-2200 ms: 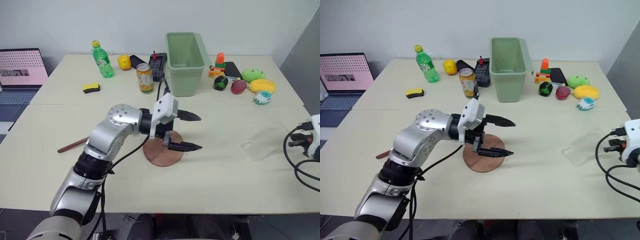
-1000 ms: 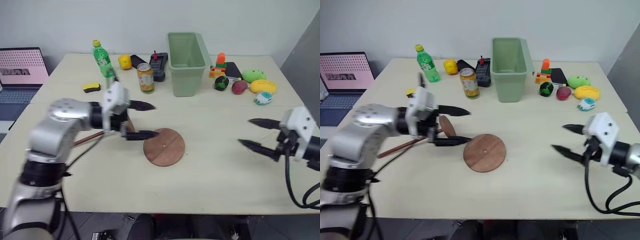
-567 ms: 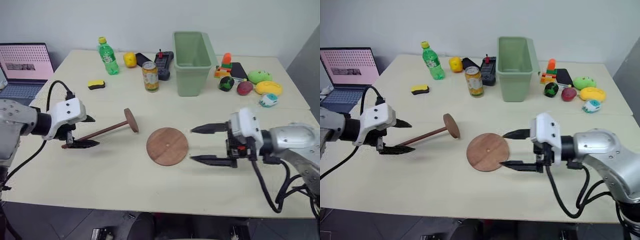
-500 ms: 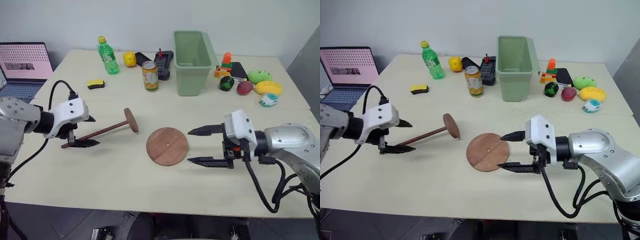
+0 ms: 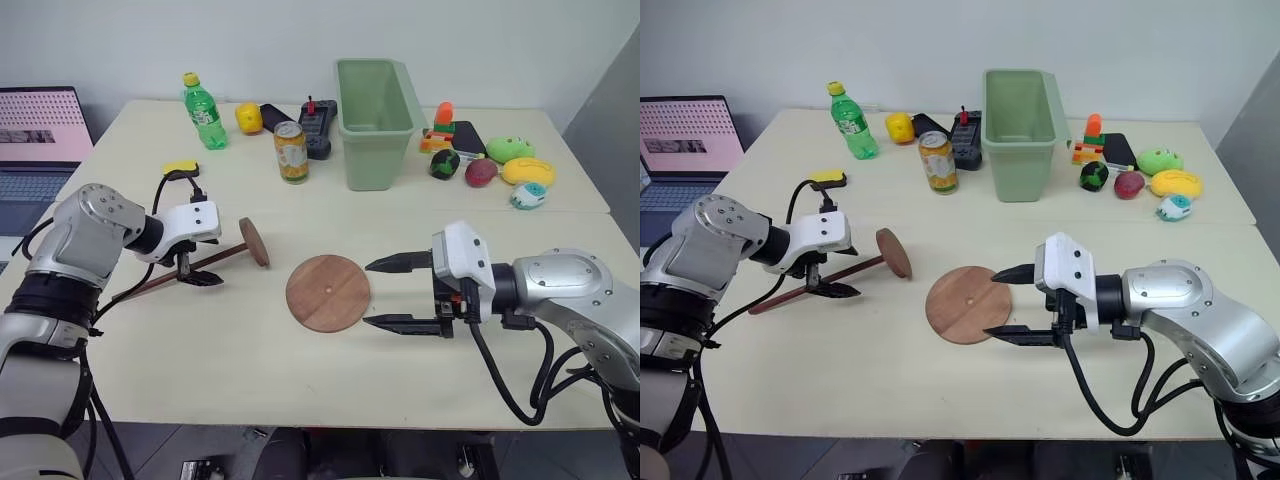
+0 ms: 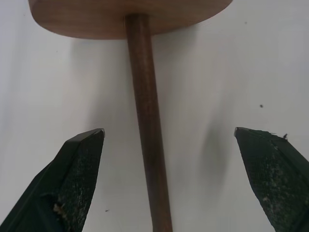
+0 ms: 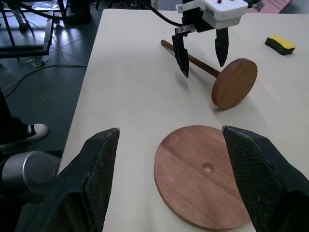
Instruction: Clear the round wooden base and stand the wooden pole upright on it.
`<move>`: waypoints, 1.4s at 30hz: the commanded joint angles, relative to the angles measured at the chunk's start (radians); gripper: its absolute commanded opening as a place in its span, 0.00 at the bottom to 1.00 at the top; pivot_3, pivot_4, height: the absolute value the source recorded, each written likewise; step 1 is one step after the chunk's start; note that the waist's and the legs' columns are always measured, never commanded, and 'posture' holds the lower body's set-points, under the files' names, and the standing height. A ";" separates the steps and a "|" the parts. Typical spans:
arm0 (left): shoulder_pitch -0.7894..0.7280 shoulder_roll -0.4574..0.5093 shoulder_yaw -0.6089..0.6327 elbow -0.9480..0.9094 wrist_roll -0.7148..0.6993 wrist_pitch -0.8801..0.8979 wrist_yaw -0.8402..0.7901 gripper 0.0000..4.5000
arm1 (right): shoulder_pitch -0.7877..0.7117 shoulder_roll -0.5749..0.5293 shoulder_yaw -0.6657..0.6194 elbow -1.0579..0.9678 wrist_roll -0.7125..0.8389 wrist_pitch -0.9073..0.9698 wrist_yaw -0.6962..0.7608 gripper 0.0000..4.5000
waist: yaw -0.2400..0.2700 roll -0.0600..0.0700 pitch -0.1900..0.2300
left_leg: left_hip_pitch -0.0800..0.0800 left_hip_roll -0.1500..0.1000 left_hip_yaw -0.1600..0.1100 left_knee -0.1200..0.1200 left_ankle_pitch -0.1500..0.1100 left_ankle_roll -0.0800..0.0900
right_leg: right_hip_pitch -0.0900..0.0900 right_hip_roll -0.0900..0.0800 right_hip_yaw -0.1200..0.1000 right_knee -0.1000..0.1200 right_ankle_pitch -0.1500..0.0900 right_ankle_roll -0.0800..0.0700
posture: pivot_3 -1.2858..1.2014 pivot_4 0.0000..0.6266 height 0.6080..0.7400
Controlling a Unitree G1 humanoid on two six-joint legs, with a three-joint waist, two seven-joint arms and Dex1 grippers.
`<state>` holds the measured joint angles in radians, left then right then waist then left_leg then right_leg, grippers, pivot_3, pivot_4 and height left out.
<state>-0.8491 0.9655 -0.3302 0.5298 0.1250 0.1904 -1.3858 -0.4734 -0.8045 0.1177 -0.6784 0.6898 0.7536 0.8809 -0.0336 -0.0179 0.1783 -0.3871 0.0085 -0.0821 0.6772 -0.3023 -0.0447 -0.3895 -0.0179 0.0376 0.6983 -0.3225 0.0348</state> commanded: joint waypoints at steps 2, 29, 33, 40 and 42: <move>-0.044 -0.027 0.000 0.065 0.036 -0.045 0.000 0.92 | 0.002 0.003 -0.038 -0.053 0.032 0.012 -0.025 0.80 | 0.001 0.000 0.000 | 0.000 0.000 0.000 0.000 0.000 0.000 | 0.000 0.000 0.000 0.000 0.000 0.000 | 0.52 0.24 1.00; -0.101 -0.050 0.119 0.134 -0.020 -0.087 0.037 0.06 | 0.018 -0.029 -0.075 -0.060 0.053 0.027 -0.034 0.80 | 0.001 0.000 0.000 | 0.000 0.000 0.000 0.001 0.000 0.000 | 0.000 0.000 0.000 0.000 0.000 0.000 | 0.52 0.24 1.00; -0.159 -0.179 0.403 -0.067 -0.358 0.137 0.119 0.06 | 0.079 -0.066 -0.150 -0.089 0.082 0.047 -0.049 0.80 | 0.008 -0.002 0.001 | -0.007 0.000 -0.005 0.004 0.000 0.000 | -0.002 -0.002 -0.002 0.000 0.000 0.000 | 0.52 0.24 1.00; 0.017 -0.416 0.522 -0.481 -0.624 0.315 0.301 0.06 | 0.243 -0.087 -0.232 -0.165 0.017 -0.019 -0.096 0.80 | 0.002 -0.001 0.000 | -0.010 -0.003 -0.009 0.006 0.003 -0.004 | -0.001 -0.006 -0.003 -0.001 0.000 0.000 | 0.52 0.24 1.00; 0.059 -0.480 0.512 -0.579 -0.673 0.351 0.363 0.06 | 0.296 -0.075 -0.251 -0.192 -0.014 -0.054 -0.116 0.80 | 0.002 -0.002 0.000 | -0.008 -0.001 -0.009 0.006 0.002 -0.004 | 0.000 -0.005 -0.003 0.001 0.000 0.000 | 0.52 0.24 1.00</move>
<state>-0.7840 0.5040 0.1606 0.0644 -0.4835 0.5112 -1.0840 -0.1934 -0.8847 -0.0961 -0.8146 0.7012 0.7488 0.7834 -0.0311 -0.0198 0.1783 -0.3949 0.0081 -0.0917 0.6835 -0.2998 -0.0491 -0.3895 -0.0225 0.0348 0.6997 -0.3223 0.0351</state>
